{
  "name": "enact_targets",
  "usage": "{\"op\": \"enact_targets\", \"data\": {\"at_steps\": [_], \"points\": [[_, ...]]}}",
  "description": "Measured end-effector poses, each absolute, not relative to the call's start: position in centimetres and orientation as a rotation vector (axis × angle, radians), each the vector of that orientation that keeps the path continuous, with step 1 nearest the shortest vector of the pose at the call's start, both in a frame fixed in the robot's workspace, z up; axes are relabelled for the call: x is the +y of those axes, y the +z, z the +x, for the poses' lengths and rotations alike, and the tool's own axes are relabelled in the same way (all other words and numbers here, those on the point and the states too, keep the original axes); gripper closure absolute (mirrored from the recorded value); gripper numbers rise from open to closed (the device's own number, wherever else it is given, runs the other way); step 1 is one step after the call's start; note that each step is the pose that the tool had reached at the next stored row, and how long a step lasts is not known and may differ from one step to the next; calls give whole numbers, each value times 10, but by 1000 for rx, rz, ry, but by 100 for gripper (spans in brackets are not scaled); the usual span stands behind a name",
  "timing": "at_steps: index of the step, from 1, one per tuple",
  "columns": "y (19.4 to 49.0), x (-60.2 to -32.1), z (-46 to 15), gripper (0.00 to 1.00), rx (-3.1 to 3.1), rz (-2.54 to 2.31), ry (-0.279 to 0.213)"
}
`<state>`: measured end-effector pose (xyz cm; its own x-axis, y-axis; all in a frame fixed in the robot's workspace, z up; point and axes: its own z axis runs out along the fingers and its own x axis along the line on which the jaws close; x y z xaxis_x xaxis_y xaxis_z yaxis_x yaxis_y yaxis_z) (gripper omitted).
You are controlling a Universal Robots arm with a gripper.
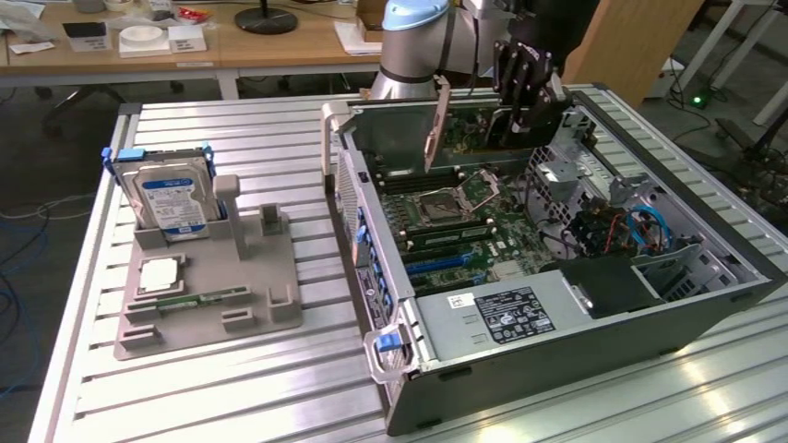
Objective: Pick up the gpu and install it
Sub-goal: 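Insert the gpu into the slot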
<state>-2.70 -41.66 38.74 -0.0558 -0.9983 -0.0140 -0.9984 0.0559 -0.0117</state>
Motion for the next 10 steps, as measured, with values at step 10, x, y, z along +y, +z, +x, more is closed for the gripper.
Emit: {"op": "enact_targets", "data": {"at_steps": [10], "points": [[387,-418,-27,72,2269,-2146,2]]}}
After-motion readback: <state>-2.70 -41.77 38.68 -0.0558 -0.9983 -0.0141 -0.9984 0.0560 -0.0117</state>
